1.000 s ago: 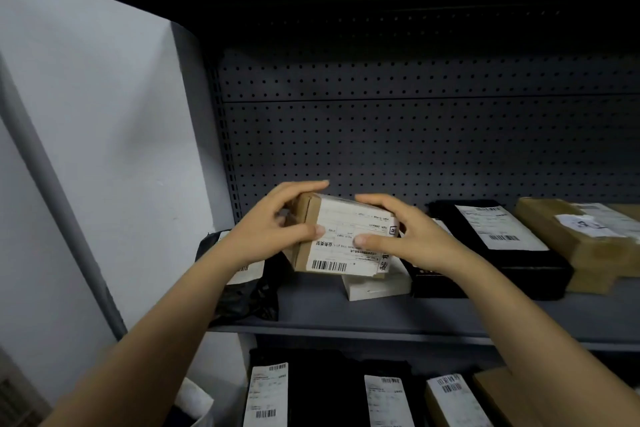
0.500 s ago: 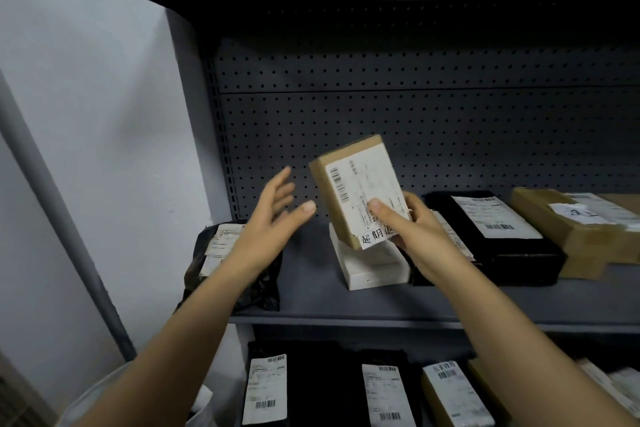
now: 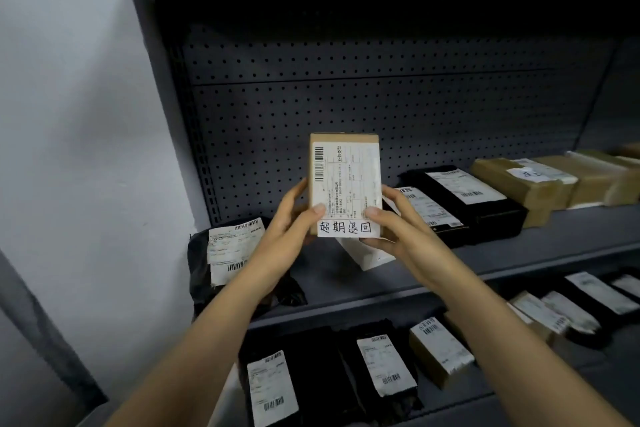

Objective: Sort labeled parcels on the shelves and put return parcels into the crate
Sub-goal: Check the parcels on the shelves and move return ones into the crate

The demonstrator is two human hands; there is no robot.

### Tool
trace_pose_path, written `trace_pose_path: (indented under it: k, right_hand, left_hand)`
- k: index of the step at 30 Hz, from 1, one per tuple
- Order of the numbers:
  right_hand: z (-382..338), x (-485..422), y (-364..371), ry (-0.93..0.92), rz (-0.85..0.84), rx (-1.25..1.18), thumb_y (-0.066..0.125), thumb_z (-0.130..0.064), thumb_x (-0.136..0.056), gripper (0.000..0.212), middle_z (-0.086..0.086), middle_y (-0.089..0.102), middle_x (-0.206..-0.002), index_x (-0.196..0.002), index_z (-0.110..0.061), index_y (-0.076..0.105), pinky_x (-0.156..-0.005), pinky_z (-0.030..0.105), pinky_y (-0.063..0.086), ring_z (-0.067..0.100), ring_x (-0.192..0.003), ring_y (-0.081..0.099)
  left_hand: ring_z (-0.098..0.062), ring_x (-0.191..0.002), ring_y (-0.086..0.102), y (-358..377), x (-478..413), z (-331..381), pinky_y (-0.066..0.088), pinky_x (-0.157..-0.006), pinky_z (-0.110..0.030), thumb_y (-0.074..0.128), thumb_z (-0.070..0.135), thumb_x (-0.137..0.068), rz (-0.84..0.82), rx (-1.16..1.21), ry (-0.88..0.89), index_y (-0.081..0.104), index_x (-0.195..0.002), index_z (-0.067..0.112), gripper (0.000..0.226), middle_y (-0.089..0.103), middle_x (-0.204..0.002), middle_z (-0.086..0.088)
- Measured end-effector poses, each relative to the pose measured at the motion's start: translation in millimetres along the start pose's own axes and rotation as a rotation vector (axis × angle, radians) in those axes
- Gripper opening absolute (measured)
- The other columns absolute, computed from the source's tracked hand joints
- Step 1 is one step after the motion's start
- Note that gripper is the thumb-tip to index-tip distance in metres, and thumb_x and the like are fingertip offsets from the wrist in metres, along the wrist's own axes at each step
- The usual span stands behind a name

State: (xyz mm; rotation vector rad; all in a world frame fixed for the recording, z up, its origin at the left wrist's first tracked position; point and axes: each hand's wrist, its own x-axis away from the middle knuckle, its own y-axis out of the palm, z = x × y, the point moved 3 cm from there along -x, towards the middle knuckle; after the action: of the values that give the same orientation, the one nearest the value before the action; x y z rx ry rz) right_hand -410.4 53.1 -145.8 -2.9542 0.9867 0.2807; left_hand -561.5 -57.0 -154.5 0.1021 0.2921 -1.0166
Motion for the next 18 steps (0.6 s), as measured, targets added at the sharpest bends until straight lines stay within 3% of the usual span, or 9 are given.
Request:
trace_pose_path:
  k: [4,8,11,18]
  right_hand:
    - [1.9,19.7,9.1,-0.054,0.152,0.005,0.07,-0.042,-0.075,0.064,0.0,0.07,-0.118,-0.134,-0.034,0.047,-0.101,0.042,0.049,0.015,-0.111,0.065]
    - [4.1,44.5,12.4,-0.078,0.309,-0.004,0.071,-0.042,-0.074,0.066,-0.005,0.071,-0.115,-0.135,-0.033,0.048,-0.102,0.045,0.048,0.014,-0.112,0.064]
    - [9.5,70.0,8.4,-0.079,0.438,-0.017,0.072,-0.043,-0.073,0.066,-0.006,0.071,-0.114,-0.134,-0.033,0.049,-0.101,0.046,0.048,0.016,-0.112,0.065]
    - [13.3,137.3,-9.5,-0.031,0.658,0.018,0.067,-0.04,-0.079,0.06,-0.001,0.072,-0.113,-0.134,-0.028,0.048,-0.101,0.047,0.049,0.018,-0.108,0.067]
  left_hand:
    - [-0.002,-0.119,0.055,-18.4,5.7,-0.5,0.045,-0.1,-0.025,0.059,0.048,-0.09,-0.062,-0.156,0.056,0.05,-0.128,0.034,0.041,0.057,-0.131,0.012]
    - [-0.004,-0.118,0.049,-38.8,7.2,6.0,0.042,-0.1,-0.026,0.061,0.038,-0.091,0.028,-0.485,0.273,0.055,-0.121,0.03,0.031,0.048,-0.123,0.014]
    - [-0.005,-0.119,0.043,-38.4,9.7,10.9,0.035,-0.098,-0.026,0.058,0.047,-0.088,-0.002,-0.694,0.429,0.056,-0.124,0.024,0.043,0.048,-0.124,0.011]
    - [-0.013,-0.115,0.042,7.9,28.2,3.9,0.03,-0.097,-0.029,0.052,0.044,-0.087,-0.143,-0.803,0.647,0.058,-0.121,0.018,0.044,0.053,-0.12,0.004]
